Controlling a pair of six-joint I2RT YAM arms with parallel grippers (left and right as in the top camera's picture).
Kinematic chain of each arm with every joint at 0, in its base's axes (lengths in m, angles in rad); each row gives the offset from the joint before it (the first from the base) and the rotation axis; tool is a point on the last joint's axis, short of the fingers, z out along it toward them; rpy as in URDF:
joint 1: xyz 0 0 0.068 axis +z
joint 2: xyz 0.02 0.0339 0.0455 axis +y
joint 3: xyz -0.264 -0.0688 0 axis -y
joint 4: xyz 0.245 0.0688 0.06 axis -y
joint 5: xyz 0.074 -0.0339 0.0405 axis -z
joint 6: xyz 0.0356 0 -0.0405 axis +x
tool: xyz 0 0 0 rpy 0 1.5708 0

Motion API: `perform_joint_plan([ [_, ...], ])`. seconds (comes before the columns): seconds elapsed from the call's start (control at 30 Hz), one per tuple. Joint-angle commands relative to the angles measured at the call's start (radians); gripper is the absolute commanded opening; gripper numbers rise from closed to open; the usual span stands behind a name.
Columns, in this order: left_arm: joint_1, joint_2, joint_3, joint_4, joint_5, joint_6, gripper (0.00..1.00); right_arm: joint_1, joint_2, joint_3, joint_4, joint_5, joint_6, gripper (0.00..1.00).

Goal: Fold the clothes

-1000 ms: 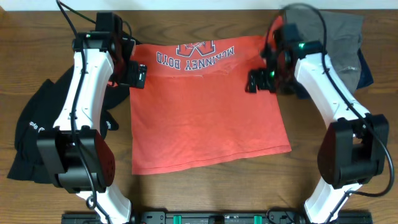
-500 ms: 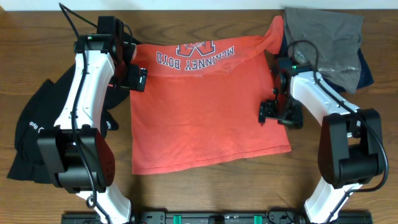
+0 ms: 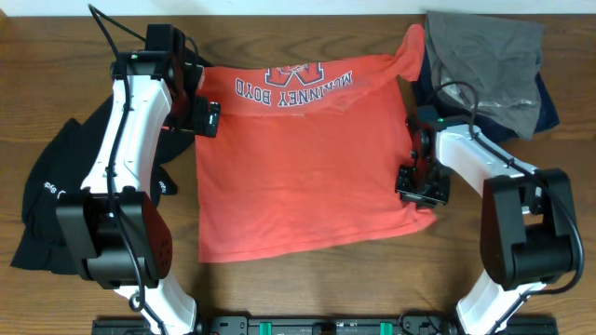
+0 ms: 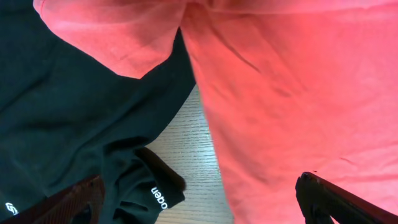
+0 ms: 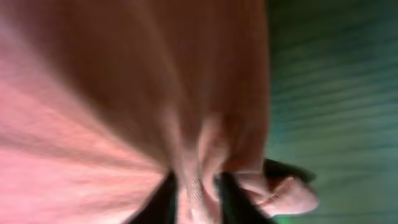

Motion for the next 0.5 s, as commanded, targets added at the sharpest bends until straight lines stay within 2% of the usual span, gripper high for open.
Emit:
perform_joint_plan([
  [0.0, 0.005, 0.003, -0.011, -0.004, 0.014, -0.006, 0.99, 0.001, 0.043, -0.056, 0.038, -0.001, 0.022, 0.01],
  [0.27, 0.005, 0.003, -0.011, -0.002, 0.014, -0.009, 0.99, -0.006, 0.008, -0.054, 0.091, 0.004, 0.002, 0.01],
  [0.37, 0.005, 0.003, -0.011, -0.011, 0.018, -0.057, 0.99, -0.006, -0.042, -0.054, 0.115, 0.003, -0.035, 0.03],
  [0.4, 0.008, 0.003, -0.011, -0.023, 0.05, -0.086, 0.99, -0.006, -0.064, -0.053, 0.118, 0.003, -0.055, 0.06],
  [0.47, 0.021, 0.001, -0.011, -0.05, 0.158, -0.1, 0.99, -0.006, -0.11, -0.053, 0.118, 0.005, -0.092, 0.36],
])
